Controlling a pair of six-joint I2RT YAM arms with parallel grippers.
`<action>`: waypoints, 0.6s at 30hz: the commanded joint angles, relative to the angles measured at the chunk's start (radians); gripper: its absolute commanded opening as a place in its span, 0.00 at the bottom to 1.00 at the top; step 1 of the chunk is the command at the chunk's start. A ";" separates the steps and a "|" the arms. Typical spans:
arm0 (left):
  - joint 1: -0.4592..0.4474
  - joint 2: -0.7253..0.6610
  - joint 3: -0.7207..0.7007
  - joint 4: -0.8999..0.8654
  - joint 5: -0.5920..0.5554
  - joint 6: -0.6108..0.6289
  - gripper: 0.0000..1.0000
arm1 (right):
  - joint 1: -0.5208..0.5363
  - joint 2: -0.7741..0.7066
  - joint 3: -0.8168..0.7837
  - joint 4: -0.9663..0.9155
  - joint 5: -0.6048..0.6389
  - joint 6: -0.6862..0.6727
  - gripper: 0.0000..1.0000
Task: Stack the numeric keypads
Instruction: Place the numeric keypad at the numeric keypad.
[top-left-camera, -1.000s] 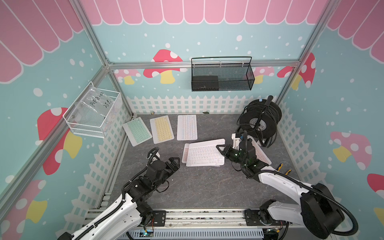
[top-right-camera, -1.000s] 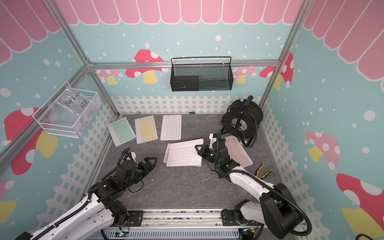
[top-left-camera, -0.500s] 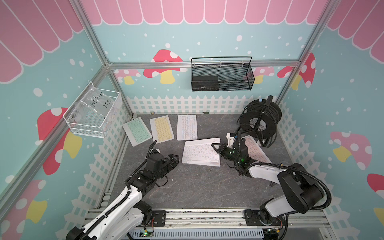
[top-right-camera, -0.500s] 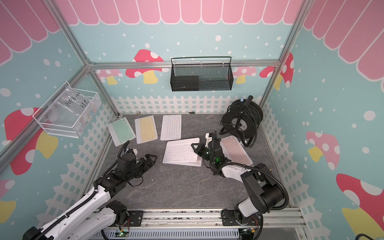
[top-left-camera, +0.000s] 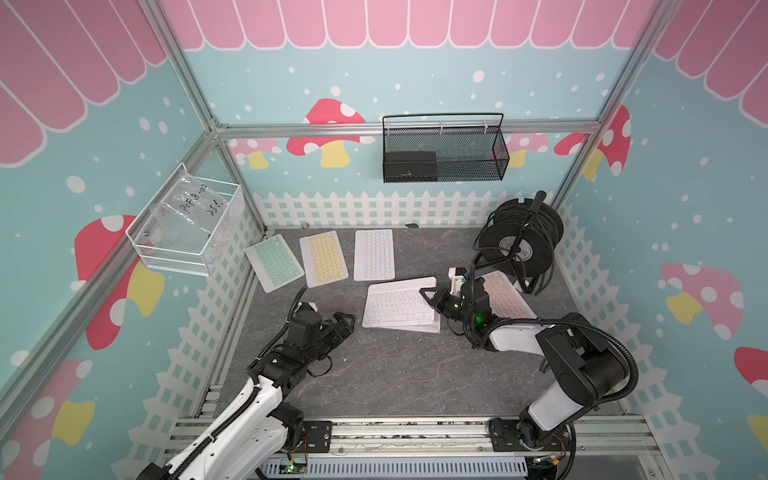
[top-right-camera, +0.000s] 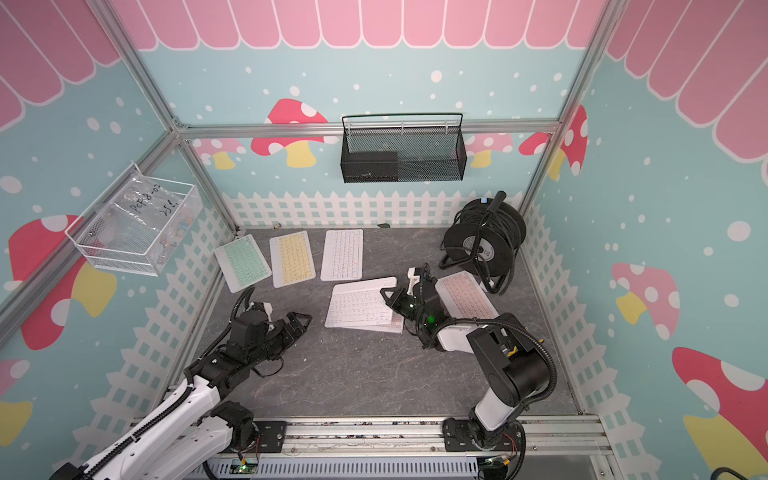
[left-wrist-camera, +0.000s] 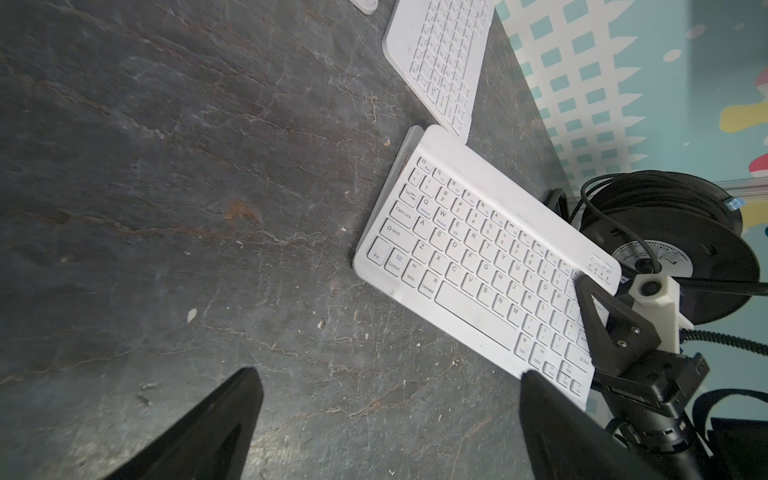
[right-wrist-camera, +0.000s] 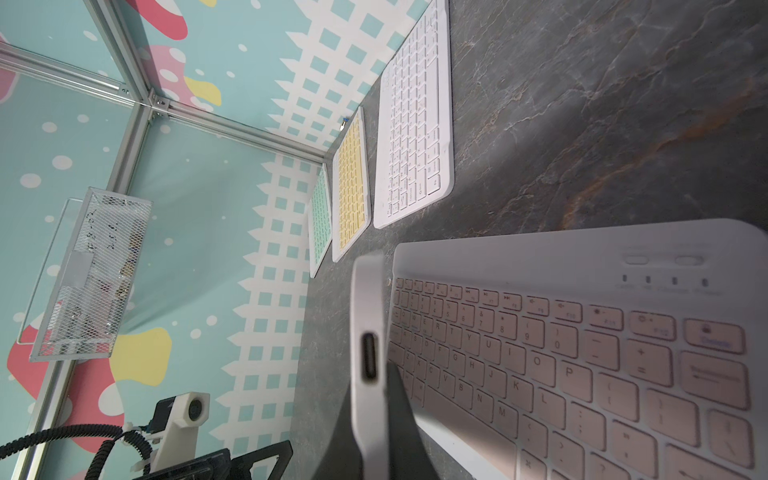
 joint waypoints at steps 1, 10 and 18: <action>0.008 -0.014 -0.015 0.006 0.012 -0.001 0.99 | -0.018 0.012 0.032 0.095 -0.018 0.009 0.05; 0.008 -0.015 -0.023 0.007 0.017 -0.012 0.99 | -0.035 0.088 0.067 0.085 -0.097 0.009 0.05; 0.008 -0.010 -0.024 0.006 0.014 -0.014 0.99 | -0.037 0.111 0.074 0.049 -0.120 -0.003 0.05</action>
